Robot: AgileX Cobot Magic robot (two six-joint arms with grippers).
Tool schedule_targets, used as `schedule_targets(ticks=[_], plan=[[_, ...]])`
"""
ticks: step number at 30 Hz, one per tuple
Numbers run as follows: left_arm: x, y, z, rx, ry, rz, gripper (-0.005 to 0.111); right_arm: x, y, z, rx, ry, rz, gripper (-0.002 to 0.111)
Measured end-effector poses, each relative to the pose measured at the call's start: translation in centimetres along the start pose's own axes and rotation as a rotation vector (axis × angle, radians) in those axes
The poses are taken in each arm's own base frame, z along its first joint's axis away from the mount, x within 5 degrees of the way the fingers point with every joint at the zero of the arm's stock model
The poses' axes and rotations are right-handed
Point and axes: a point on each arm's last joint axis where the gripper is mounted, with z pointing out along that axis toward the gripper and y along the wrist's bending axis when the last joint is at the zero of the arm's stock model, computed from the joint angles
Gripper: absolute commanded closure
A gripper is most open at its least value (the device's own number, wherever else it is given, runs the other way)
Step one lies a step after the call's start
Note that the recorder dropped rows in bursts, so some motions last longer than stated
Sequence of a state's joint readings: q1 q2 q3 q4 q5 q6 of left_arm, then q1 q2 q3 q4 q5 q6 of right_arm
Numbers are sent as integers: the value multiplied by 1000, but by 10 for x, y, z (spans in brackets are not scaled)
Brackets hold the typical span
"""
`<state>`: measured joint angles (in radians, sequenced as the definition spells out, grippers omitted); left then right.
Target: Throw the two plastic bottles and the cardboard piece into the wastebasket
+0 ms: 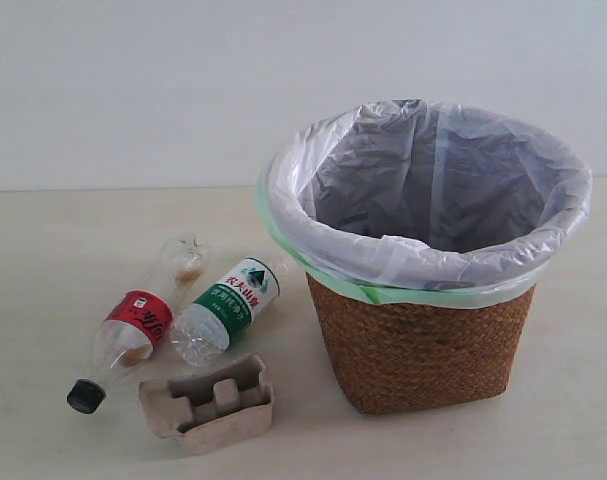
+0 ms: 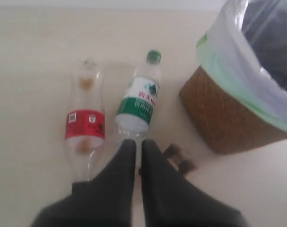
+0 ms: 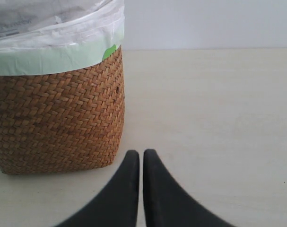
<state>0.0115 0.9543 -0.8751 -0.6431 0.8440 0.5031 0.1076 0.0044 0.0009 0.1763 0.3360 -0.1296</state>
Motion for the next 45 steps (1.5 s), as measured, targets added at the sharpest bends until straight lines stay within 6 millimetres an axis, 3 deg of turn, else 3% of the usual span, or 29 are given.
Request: schedule_targets(ticks=[3,5,7,11,12,17,19,26,45], plan=[[-18,15,26,12,185,18,101,0,0,0,0,0,0,108],[-24,22,42,25,268,7,91,0,0,0,0,0,0,108],[-27,32,60,41,351,-1,75,0,0,0,0,0,0,108],[-27,51,96,54,458,-30,30,0,0,0,0,0,0,108],[-27,55,105,52,469,-38,25,0,0,0,0,0,0,108],[-25,66,146,38,509,-16,30,0,0,0,0,0,0,108],[-24,64,168,47,536,19,30,0,0,0,0,0,0,108],[-19,61,215,-22,634,153,30,0,0,0,0,0,0,108],[8,77,260,-42,690,117,30,0,0,0,0,0,0,108]])
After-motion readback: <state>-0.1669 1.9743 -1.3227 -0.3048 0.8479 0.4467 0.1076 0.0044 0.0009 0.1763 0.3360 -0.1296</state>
